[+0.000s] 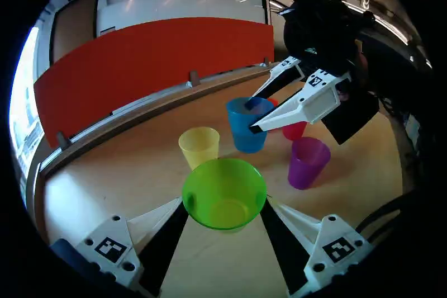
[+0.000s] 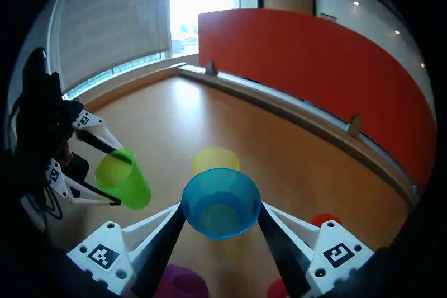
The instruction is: Pour water
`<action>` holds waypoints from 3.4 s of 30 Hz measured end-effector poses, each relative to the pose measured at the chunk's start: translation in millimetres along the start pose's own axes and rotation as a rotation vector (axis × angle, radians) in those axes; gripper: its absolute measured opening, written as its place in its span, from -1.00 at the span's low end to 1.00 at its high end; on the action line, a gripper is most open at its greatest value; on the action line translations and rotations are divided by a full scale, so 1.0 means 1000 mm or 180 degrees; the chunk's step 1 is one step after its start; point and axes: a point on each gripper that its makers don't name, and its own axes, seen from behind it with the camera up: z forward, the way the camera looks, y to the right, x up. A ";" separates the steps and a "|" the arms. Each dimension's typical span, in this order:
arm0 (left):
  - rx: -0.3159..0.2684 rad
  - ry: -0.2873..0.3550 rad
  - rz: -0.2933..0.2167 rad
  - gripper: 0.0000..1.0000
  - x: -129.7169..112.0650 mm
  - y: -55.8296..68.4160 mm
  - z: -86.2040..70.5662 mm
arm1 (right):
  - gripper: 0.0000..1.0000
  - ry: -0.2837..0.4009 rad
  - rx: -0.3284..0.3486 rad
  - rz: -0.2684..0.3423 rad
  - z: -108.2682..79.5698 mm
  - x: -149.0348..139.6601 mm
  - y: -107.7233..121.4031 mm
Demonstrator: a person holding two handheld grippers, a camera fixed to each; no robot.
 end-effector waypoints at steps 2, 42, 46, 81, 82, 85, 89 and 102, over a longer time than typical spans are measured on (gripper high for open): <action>0.0008 0.0043 0.0008 0.70 0.006 0.002 -0.004 | 0.83 0.0122 -0.0018 -0.0016 -0.011 0.007 -0.002; 0.0031 0.0956 -0.0064 0.70 0.100 0.058 -0.089 | 0.82 0.1756 -0.0305 0.0069 -0.149 0.057 -0.050; 0.0005 0.1068 -0.0079 0.71 0.109 0.064 -0.096 | 0.82 0.1782 -0.0302 0.0075 -0.153 0.058 -0.052; -0.0162 0.1274 -0.0155 0.71 0.133 0.088 -0.100 | 0.82 0.1769 -0.0175 -0.0207 -0.163 0.067 -0.066; -0.0165 0.1264 -0.0148 0.71 0.132 0.087 -0.099 | 0.82 0.1757 -0.0156 -0.0225 -0.162 0.067 -0.066; -0.0173 0.1236 -0.0128 0.71 0.131 0.085 -0.096 | 0.82 0.1718 -0.0105 -0.0307 -0.160 0.068 -0.063; -0.0198 0.1208 -0.0107 0.71 0.130 0.084 -0.093 | 0.82 0.1677 -0.0088 -0.0554 -0.160 0.073 -0.059; -0.0221 0.1180 -0.0004 0.71 0.132 0.080 -0.086 | 0.82 0.1576 -0.0120 -0.1447 -0.162 0.095 -0.057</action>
